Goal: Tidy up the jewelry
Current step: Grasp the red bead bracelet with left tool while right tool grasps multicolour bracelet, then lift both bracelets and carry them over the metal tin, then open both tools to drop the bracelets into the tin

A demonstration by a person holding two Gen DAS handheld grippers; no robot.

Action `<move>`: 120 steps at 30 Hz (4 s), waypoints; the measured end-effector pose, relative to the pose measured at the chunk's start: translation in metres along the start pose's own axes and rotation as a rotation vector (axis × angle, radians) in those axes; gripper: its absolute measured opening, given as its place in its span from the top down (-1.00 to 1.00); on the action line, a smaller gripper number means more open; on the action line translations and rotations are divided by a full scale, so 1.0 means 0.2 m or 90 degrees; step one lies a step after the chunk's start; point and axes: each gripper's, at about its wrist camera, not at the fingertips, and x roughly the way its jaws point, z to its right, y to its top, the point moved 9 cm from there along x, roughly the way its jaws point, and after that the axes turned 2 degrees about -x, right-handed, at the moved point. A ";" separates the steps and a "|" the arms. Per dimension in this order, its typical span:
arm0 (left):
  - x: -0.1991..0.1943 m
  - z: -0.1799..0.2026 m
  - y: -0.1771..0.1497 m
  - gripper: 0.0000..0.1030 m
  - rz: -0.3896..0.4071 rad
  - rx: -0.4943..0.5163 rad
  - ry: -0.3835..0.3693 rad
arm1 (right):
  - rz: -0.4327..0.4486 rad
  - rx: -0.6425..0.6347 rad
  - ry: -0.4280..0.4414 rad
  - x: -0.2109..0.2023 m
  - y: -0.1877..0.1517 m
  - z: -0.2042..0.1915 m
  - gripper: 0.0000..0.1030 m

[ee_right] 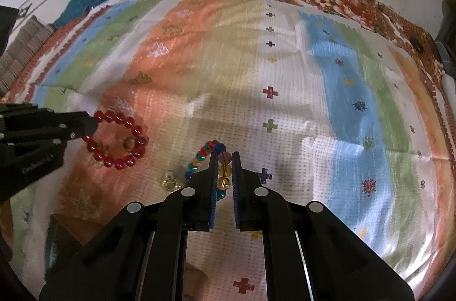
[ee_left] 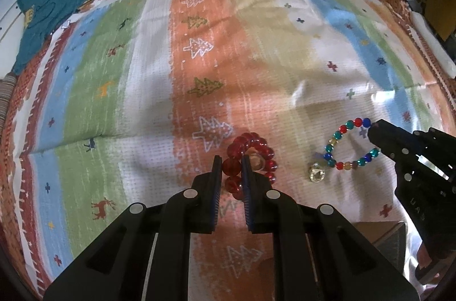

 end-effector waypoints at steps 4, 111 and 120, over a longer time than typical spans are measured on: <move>-0.04 0.02 0.01 0.75 0.008 -0.006 -0.007 | 0.015 0.005 0.005 -0.05 0.02 -0.01 0.80; -0.90 0.17 -0.40 0.66 0.191 -0.029 -0.067 | 0.133 0.004 0.033 -0.75 -0.27 -0.20 0.40; -0.82 0.08 -0.36 0.43 0.170 -0.045 -0.029 | 0.125 0.015 0.039 -0.71 -0.23 -0.18 0.26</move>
